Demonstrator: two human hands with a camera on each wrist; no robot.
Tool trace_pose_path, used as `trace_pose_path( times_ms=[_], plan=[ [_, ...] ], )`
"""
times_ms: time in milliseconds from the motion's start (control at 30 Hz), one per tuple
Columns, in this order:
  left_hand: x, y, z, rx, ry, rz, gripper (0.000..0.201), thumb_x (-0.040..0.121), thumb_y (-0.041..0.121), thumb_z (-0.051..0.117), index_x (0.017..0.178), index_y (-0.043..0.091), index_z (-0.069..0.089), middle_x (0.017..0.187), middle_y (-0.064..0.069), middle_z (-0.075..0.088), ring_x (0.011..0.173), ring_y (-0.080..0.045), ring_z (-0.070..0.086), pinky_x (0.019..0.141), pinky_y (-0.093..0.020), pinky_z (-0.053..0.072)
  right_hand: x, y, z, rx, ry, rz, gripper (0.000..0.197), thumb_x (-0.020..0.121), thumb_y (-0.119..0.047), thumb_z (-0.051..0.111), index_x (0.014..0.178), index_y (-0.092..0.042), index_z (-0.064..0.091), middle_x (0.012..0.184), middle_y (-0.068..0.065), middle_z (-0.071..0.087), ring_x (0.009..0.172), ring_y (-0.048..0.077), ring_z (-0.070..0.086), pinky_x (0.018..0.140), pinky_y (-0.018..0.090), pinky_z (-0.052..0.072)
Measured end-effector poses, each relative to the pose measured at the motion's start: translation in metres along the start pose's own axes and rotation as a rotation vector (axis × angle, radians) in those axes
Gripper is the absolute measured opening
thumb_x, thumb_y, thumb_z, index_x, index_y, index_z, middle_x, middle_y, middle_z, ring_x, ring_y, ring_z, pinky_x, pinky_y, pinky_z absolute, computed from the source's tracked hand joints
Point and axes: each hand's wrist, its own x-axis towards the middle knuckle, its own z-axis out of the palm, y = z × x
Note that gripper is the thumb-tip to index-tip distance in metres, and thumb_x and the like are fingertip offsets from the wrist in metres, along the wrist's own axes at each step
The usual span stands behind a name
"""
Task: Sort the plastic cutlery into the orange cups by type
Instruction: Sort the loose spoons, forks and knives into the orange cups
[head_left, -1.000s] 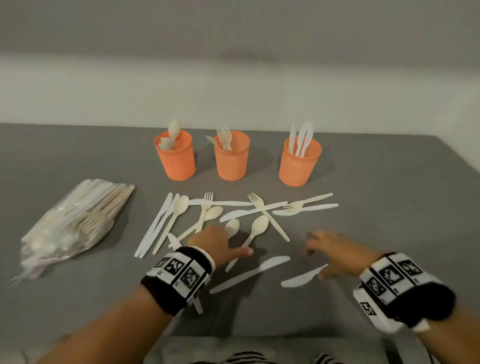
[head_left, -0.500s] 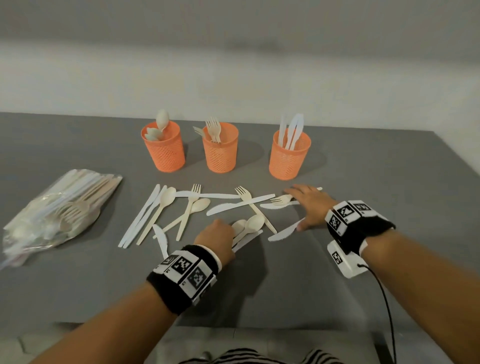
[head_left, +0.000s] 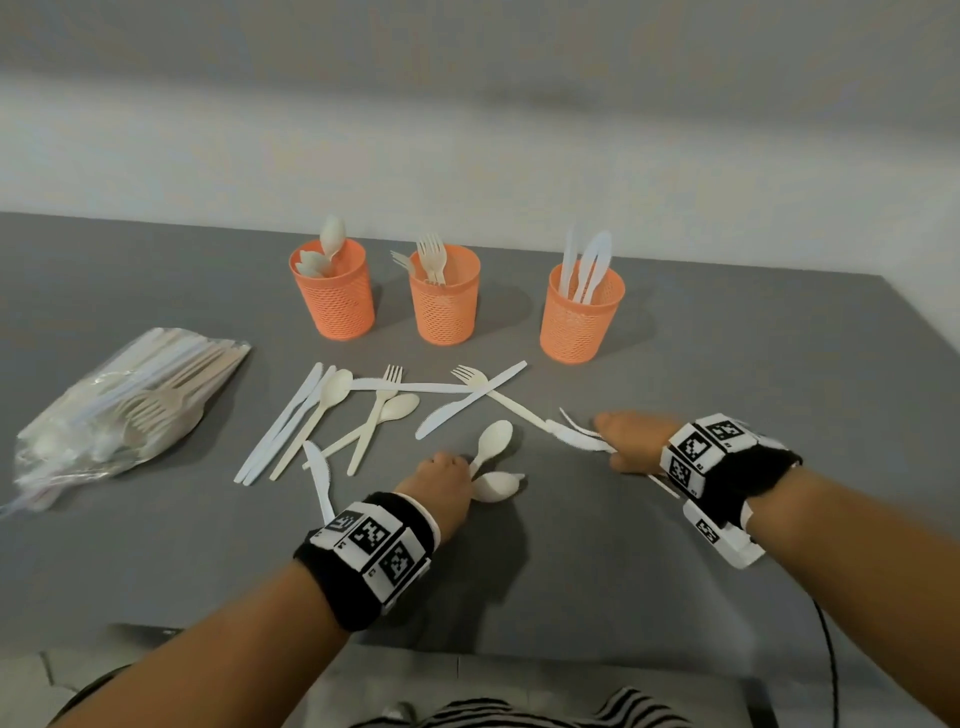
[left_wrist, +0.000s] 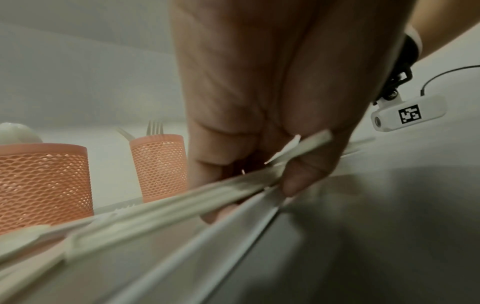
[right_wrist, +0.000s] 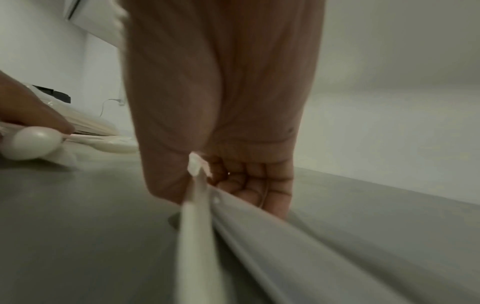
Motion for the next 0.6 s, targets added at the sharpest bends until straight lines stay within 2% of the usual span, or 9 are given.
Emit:
trace_pose_path(
  times_ms=[67, 167, 233, 300, 367, 433, 500, 567, 600],
  plan=[
    [0.000, 0.002, -0.001, -0.049, -0.015, 0.006, 0.036, 0.094, 0.006, 0.035, 0.129, 0.000, 0.039, 0.134, -0.018, 0.044, 0.122, -0.032, 0.047, 0.100, -0.036, 0.039, -0.003, 0.001, 0.004, 0.017, -0.002, 0.015, 0.031, 0.089, -0.008, 0.044, 0.119, 0.000, 0.044, 0.111, 0.016, 0.054, 0.084, 0.025, 0.047, 0.071, 0.029, 0.034],
    [-0.001, 0.002, -0.003, -0.118, -0.014, 0.012, 0.037, 0.093, 0.006, 0.036, 0.130, 0.000, 0.038, 0.135, -0.019, 0.045, 0.123, -0.034, 0.047, 0.100, -0.038, 0.038, -0.005, 0.003, 0.008, 0.029, 0.021, 0.005, 0.029, 0.091, -0.007, 0.038, 0.118, 0.001, 0.043, 0.121, 0.017, 0.049, 0.098, 0.031, 0.053, 0.076, 0.031, 0.035],
    [-0.001, 0.000, -0.006, -0.183, -0.002, 0.021, 0.035, 0.093, 0.006, 0.037, 0.128, 0.000, 0.039, 0.133, -0.019, 0.046, 0.120, -0.034, 0.049, 0.097, -0.038, 0.039, -0.009, 0.005, 0.006, 0.078, 0.026, 0.012, 0.022, 0.093, -0.007, 0.034, 0.114, -0.003, 0.041, 0.099, 0.011, 0.053, 0.078, 0.025, 0.051, 0.070, 0.029, 0.034],
    [-0.002, -0.003, -0.011, -0.250, 0.017, 0.059, 0.032, 0.093, 0.006, 0.037, 0.124, -0.002, 0.040, 0.129, -0.020, 0.048, 0.116, -0.035, 0.050, 0.089, -0.035, 0.038, -0.011, 0.008, 0.001, 0.129, 0.039, 0.023, 0.014, 0.095, -0.009, 0.032, 0.108, -0.009, 0.037, 0.072, 0.002, 0.043, 0.059, 0.016, 0.040, 0.059, 0.029, 0.032],
    [-0.003, -0.009, -0.016, -0.333, 0.069, 0.108, 0.022, 0.094, 0.008, 0.038, 0.115, 0.003, 0.040, 0.109, -0.018, 0.051, 0.098, -0.033, 0.051, 0.074, -0.030, 0.033, -0.012, 0.007, -0.008, 0.218, 0.109, 0.006, 0.006, 0.097, -0.013, 0.032, 0.103, -0.012, 0.031, 0.072, 0.003, 0.042, 0.061, 0.018, 0.041, 0.061, 0.029, 0.031],
    [0.000, -0.015, -0.018, -0.515, 0.148, 0.138, 0.010, 0.094, 0.010, 0.038, 0.104, 0.009, 0.035, 0.084, -0.007, 0.044, 0.081, -0.025, 0.043, 0.064, -0.027, 0.029, -0.012, -0.002, -0.018, 0.431, 0.226, -0.070, 0.008, 0.098, -0.015, 0.033, 0.107, -0.015, 0.032, 0.079, 0.002, 0.045, 0.067, 0.017, 0.044, 0.063, 0.029, 0.034],
    [0.005, -0.019, -0.020, -0.778, 0.245, 0.120, 0.006, 0.094, 0.016, 0.040, 0.094, 0.013, 0.035, 0.071, 0.002, 0.038, 0.076, -0.021, 0.040, 0.066, -0.028, 0.033, -0.014, -0.026, -0.028, 0.736, 0.279, -0.163, 0.012, 0.099, -0.016, 0.034, 0.110, -0.017, 0.037, 0.073, -0.002, 0.046, 0.060, 0.011, 0.044, 0.057, 0.024, 0.039],
    [0.007, -0.017, -0.025, -1.052, 0.362, 0.063, 0.019, 0.091, 0.031, 0.044, 0.079, 0.018, 0.037, 0.066, 0.001, 0.040, 0.066, -0.021, 0.042, 0.067, -0.037, 0.040, -0.016, -0.057, -0.039, 1.017, 0.286, -0.238, 0.009, 0.099, -0.014, 0.034, 0.094, -0.016, 0.040, 0.070, 0.001, 0.048, 0.055, 0.009, 0.048, 0.056, 0.021, 0.046],
    [0.006, -0.017, -0.029, -1.144, 0.421, 0.049, 0.026, 0.091, 0.035, 0.047, 0.073, 0.019, 0.039, 0.062, 0.000, 0.044, 0.059, -0.020, 0.044, 0.064, -0.035, 0.044, -0.016, -0.073, -0.044, 1.153, 0.283, -0.268, 0.011, 0.099, -0.014, 0.034, 0.090, -0.015, 0.041, 0.072, 0.003, 0.050, 0.056, 0.008, 0.051, 0.060, 0.021, 0.049]
  ],
)
